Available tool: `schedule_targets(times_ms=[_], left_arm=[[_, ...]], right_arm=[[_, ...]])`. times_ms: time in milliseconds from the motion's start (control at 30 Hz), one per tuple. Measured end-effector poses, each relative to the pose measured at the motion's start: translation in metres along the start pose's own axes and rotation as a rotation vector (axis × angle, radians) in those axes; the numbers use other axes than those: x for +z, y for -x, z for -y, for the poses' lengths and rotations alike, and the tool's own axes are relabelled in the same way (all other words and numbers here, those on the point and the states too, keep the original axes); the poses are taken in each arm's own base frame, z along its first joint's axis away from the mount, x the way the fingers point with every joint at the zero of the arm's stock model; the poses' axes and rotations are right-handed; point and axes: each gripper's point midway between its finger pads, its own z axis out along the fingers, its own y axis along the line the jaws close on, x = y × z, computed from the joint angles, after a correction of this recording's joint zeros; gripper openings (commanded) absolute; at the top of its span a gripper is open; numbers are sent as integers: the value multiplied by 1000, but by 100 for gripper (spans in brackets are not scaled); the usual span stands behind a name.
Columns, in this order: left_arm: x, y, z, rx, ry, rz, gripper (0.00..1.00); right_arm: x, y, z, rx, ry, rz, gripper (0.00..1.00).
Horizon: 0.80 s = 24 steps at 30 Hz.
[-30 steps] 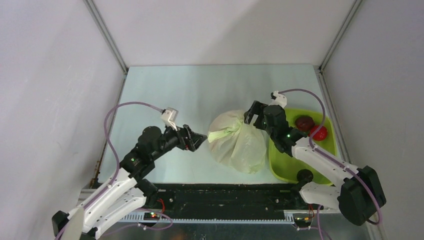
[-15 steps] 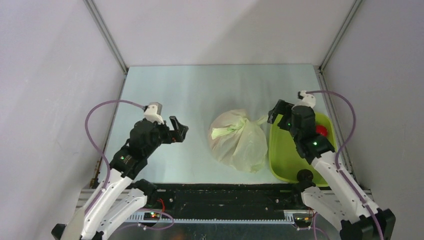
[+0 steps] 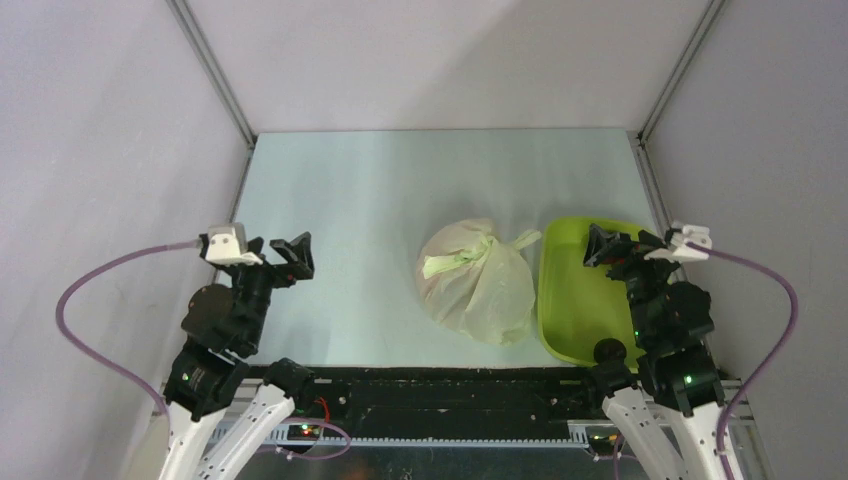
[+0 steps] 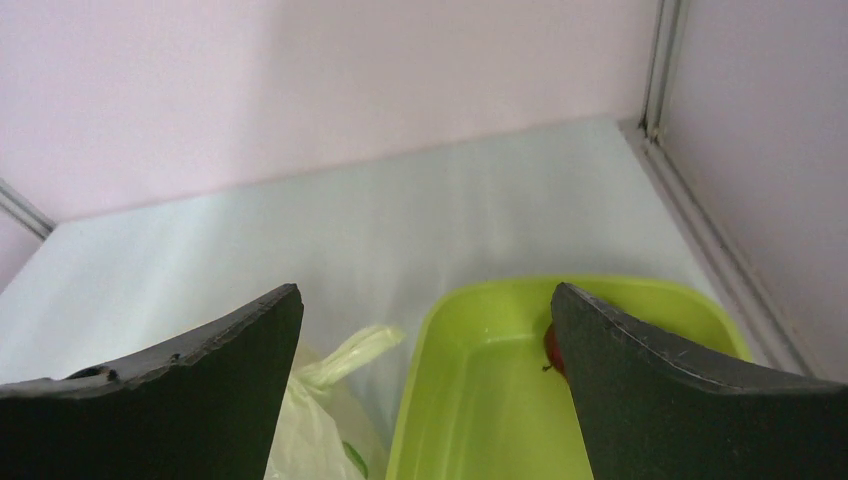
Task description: Place the fake fruits into the plastic bag and tie a complex knot
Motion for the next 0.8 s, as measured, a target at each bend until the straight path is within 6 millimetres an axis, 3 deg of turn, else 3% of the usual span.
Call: schedule_targets(times_ms=[100,300,800], left_arm=[[-8,8,-14,5,53,64,99],[-14,-6,-33,15,118,84,99],[-16,-4,-42,10,165,98,99]], right_arm=[[-13,13,6,-14,3,90,99],[-19,6,14,-47,-15,105,99],[-21,8,16,-67,-20,116,99]])
